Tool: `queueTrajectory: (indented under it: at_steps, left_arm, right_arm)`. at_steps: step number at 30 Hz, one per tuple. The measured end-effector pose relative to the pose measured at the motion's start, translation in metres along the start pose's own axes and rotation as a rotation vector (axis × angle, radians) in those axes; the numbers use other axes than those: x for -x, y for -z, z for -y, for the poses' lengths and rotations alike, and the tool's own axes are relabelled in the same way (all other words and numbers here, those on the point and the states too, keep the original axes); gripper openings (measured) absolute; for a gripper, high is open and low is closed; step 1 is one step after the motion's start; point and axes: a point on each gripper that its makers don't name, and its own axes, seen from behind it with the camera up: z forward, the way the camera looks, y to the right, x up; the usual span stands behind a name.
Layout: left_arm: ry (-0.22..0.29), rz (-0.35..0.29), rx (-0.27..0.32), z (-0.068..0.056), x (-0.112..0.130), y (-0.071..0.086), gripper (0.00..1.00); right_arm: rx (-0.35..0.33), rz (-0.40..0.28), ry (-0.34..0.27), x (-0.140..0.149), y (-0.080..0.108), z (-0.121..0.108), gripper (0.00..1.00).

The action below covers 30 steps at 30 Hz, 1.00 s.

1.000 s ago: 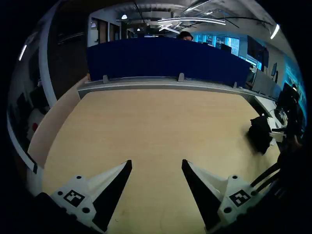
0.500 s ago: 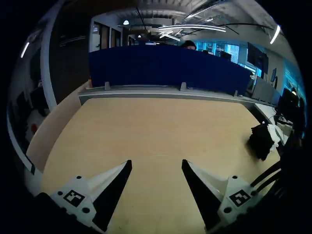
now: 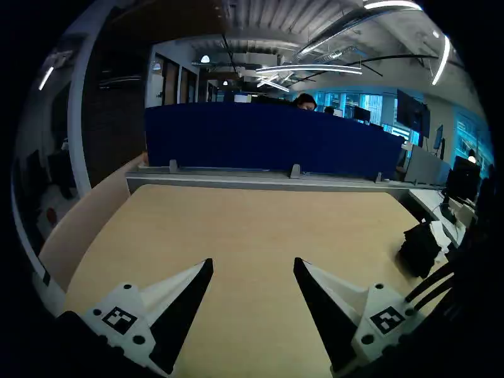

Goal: Fold towel

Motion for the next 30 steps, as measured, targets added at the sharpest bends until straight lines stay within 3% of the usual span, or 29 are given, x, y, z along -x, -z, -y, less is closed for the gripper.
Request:
queueTrajectory:
  at_steps: [18,30]
  left_arm:
    - [-0.017,-0.185,-0.015,0.013,-0.049,-0.004,0.95]
    - [-0.025,-0.278,-0.022,0.023,-0.059,-0.005,0.94]
  right_arm:
    - [-0.012,-0.080,-0.018,-0.026,-0.018,0.050,1.00]
    - [-0.019,-0.100,-0.033,-0.028,-0.018,0.070,1.00]
